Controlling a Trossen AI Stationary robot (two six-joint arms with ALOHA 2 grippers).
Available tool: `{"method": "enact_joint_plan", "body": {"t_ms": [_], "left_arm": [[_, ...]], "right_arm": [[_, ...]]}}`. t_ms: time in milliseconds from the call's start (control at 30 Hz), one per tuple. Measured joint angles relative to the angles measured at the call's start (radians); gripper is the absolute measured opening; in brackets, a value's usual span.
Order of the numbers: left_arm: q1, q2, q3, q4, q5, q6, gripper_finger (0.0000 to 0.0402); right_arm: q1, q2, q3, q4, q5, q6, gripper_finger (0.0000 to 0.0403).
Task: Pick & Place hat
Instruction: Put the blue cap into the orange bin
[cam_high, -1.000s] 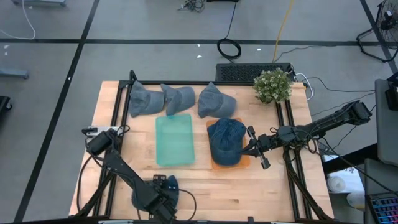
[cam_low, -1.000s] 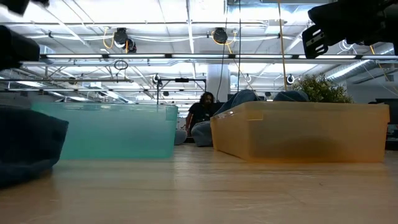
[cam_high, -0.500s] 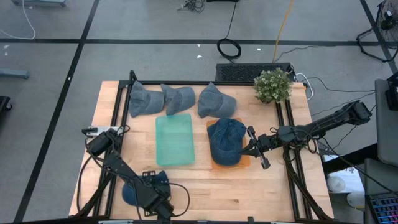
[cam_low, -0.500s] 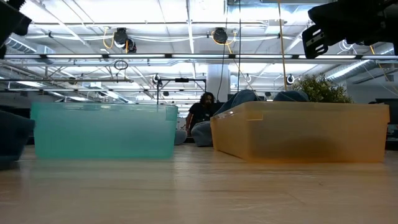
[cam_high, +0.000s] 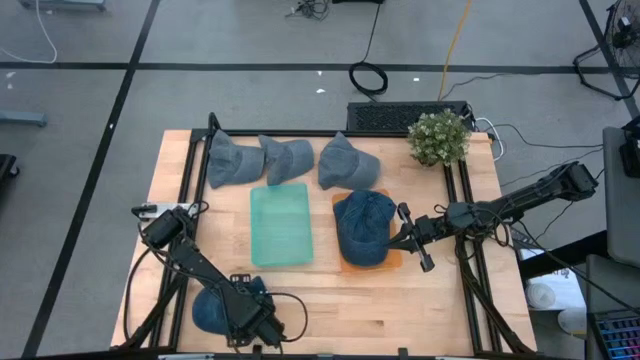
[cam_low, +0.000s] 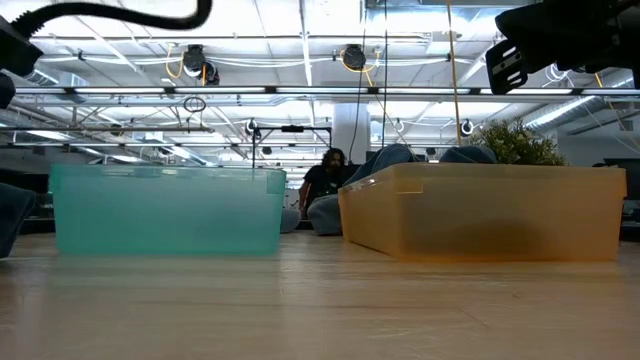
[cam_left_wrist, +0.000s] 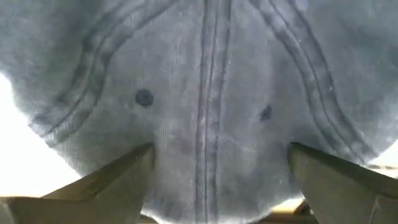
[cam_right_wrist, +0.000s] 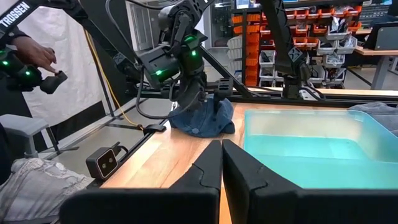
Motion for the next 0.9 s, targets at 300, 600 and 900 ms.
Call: {"method": "enact_joint_plan", "body": {"t_ms": [300, 600, 900], "left_arm": [[0.046, -0.072, 0.001, -0.040, 0.052, -0.016, 0.0376], [-0.027, -0.181, 0.002, -0.058, -0.025, -0.129, 0.0376], [-0.147, -0.181, -0.017, -0.006, -0.246, -0.272, 0.0376]], "right_arm": [[0.000, 0.000, 0.000, 0.000, 0.000, 0.000, 0.0000], [0.000, 0.000, 0.000, -0.018, 0.000, 0.000, 0.0000], [0.000, 0.000, 0.000, -0.023, -0.001, 0.000, 0.0000]]}}
